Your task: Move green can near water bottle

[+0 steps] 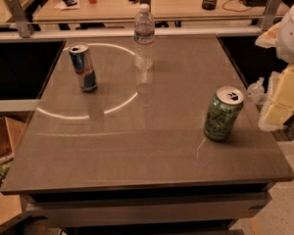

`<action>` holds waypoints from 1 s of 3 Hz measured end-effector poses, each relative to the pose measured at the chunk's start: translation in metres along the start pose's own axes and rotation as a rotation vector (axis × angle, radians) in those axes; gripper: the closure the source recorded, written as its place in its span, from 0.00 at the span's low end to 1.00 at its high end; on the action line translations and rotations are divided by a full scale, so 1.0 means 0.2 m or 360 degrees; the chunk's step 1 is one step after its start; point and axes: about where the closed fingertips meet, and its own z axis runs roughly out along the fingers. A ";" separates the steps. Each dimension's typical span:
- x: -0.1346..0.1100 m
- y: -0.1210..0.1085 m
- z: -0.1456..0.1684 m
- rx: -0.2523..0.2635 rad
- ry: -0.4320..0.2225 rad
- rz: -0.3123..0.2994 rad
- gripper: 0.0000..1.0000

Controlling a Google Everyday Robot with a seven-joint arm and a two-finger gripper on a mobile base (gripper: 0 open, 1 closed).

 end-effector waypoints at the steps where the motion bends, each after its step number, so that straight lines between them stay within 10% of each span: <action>1: 0.00 0.00 0.00 0.0000 0.0000 0.0000 0.00; 3: 0.15 0.03 0.04 -0.0014 -0.0222 0.0232 0.00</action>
Offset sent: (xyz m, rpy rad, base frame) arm -0.0029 -0.0071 -0.0018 0.1165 0.0257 -0.0443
